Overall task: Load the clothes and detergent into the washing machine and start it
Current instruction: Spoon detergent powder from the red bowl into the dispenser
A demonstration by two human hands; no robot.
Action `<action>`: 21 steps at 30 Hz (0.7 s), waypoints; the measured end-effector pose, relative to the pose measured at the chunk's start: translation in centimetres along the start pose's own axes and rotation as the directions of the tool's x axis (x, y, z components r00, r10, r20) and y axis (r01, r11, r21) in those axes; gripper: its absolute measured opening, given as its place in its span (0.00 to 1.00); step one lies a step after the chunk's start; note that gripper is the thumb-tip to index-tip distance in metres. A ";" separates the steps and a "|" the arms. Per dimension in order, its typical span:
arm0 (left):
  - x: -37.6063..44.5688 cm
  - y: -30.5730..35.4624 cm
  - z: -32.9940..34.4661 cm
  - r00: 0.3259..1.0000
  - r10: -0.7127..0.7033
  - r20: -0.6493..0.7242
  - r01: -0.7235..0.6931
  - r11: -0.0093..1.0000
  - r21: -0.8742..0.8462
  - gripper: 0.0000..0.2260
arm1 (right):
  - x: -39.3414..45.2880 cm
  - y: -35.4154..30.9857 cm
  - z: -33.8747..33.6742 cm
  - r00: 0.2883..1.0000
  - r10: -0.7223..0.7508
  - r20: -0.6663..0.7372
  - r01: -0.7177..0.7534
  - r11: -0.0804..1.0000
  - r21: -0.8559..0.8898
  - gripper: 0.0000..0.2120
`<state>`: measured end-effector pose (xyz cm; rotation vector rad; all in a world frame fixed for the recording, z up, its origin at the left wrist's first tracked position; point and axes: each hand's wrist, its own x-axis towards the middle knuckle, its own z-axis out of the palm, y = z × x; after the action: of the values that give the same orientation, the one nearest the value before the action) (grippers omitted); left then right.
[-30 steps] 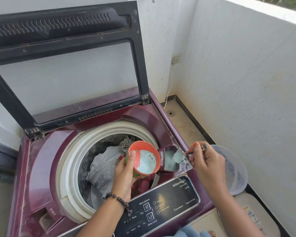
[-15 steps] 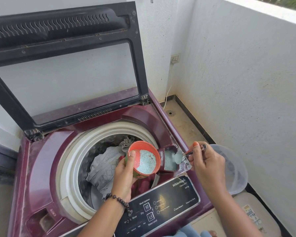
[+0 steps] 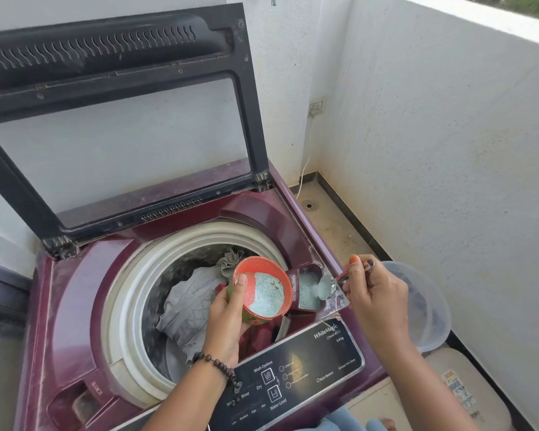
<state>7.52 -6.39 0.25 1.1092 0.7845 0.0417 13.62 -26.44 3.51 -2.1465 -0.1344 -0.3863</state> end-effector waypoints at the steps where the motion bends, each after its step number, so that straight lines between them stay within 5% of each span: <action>1: 0.0 0.0 0.0 1.000 0.001 0.001 -0.001 1.000 0.000 0.28 | 0.0 0.0 0.0 1.000 -0.008 -0.004 0.008 1.000 -0.001 0.13; 11: -0.1 0.1 0.0 1.000 0.007 0.010 -0.007 1.000 0.014 0.27 | 0.1 -0.5 0.5 0.997 -0.072 -0.040 0.072 0.997 0.011 0.19; 21: 0.0 0.0 -0.1 1.000 0.005 0.009 -0.006 0.999 0.036 0.28 | 0.3 -0.2 0.8 0.998 -0.066 0.026 0.066 0.998 -0.018 0.15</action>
<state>7.49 -6.35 0.23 1.1448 0.7768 0.0273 13.99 -25.69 3.33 -2.1705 -0.2170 -0.4001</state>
